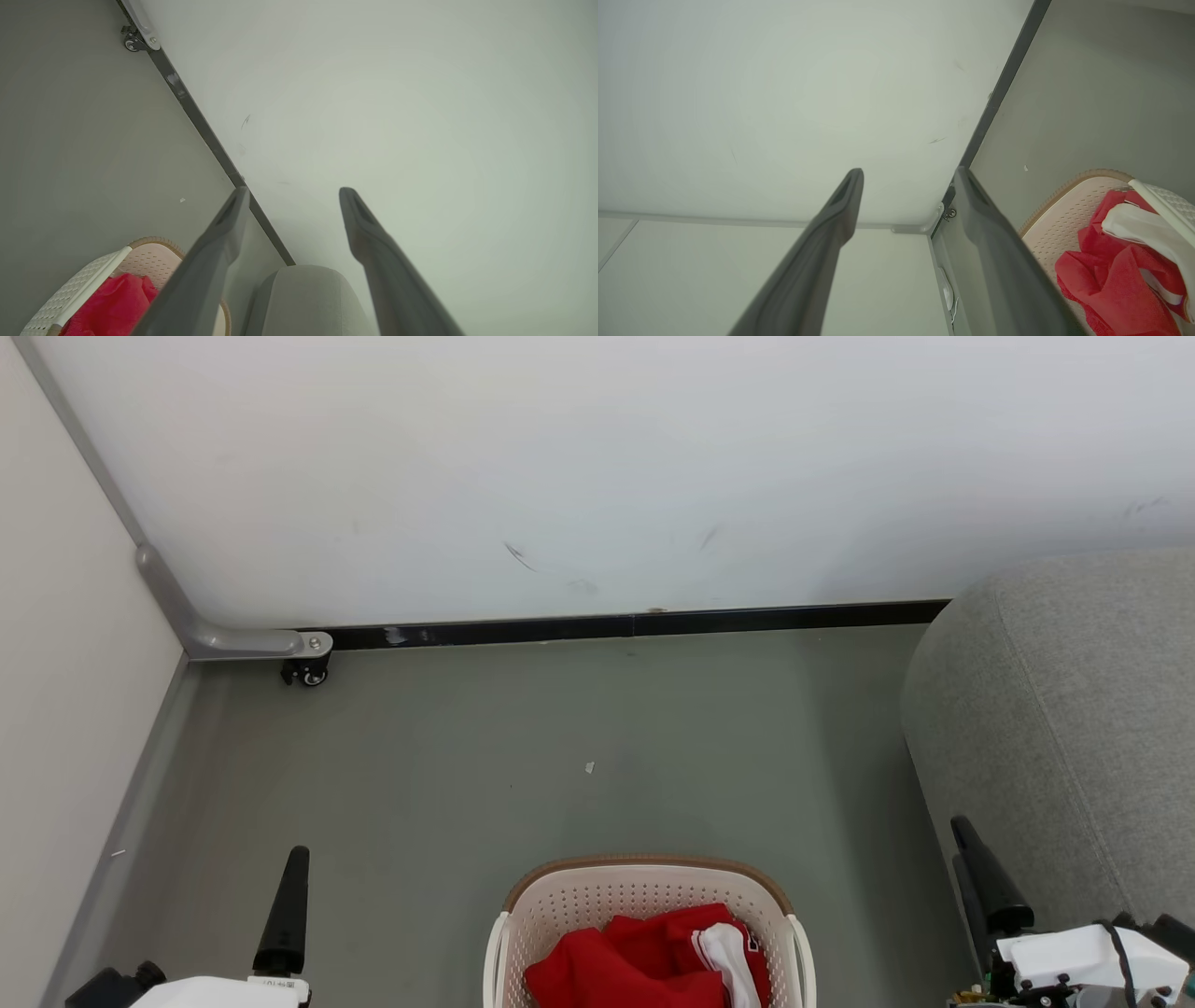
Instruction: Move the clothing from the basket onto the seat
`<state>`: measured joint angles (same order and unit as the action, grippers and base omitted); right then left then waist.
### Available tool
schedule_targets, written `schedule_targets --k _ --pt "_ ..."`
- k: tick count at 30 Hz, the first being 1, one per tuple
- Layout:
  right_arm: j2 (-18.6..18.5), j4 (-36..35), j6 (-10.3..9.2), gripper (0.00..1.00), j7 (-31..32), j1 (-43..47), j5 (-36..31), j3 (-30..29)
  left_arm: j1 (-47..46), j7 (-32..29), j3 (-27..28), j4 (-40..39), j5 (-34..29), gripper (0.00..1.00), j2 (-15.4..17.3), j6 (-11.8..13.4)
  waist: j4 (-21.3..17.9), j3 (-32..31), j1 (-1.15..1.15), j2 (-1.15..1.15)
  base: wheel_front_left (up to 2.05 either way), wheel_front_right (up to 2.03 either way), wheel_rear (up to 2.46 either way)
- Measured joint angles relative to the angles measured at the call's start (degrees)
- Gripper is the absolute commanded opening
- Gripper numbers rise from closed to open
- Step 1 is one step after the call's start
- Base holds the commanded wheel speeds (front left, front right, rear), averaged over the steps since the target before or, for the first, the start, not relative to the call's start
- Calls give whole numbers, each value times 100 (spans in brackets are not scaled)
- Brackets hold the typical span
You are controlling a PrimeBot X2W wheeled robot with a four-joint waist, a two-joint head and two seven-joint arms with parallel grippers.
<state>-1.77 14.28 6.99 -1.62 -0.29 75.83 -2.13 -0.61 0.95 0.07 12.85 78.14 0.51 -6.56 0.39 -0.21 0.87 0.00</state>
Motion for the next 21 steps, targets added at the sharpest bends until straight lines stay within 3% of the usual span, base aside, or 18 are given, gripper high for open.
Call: schedule_targets --k 6,13,21 --pt "-7 -114 0 100 -96 -9 -661 78 -8 125 -24 -197 -609 100 9 41 16 1 13 0 0 0 0" --pt "-18 -233 0 100 -226 -15 -1400 131 -12 258 -71 -375 -1257 100 18 140 30 8 9 0 0 0 0" --pt "-29 -305 1 100 -394 -16 -2348 288 -14 420 -165 -558 -2178 100 51 260 48 35 -29 0 0 0 0"
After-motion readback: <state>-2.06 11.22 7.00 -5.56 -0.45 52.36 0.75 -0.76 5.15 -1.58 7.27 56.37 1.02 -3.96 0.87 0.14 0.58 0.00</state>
